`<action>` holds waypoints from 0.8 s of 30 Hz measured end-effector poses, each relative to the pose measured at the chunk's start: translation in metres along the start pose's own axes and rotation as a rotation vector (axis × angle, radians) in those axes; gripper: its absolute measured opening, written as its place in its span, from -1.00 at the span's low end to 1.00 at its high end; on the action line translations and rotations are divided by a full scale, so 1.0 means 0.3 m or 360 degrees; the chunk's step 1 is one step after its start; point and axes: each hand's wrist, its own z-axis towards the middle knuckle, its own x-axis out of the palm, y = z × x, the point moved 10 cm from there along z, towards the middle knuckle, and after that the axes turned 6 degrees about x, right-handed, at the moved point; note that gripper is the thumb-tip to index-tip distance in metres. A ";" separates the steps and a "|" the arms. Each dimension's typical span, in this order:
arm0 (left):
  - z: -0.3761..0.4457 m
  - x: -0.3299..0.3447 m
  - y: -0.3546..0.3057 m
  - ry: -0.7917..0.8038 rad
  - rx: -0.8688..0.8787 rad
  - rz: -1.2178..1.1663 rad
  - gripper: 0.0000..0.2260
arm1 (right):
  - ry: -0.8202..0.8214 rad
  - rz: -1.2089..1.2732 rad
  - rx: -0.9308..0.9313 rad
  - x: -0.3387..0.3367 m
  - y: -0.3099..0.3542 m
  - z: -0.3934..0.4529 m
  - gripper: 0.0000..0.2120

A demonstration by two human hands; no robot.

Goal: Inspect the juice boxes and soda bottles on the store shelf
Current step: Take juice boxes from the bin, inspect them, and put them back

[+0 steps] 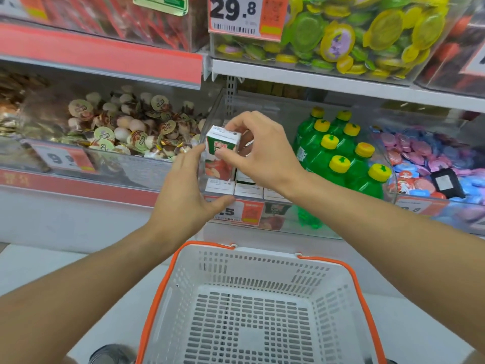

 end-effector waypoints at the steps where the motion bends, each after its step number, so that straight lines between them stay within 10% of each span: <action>1: 0.000 0.000 0.001 -0.0001 0.0007 -0.0003 -0.09 | 0.0003 0.0009 0.0005 0.002 -0.003 0.002 -0.69; 17: 0.001 0.005 0.012 -0.0015 -0.0014 -0.0054 -0.09 | 0.0867 -0.0375 0.0174 0.184 -0.101 0.007 -0.90; 24: 0.000 0.005 0.009 -0.0010 -0.0012 -0.0064 -0.10 | 0.0829 -0.0404 0.0270 0.190 -0.168 0.100 -0.73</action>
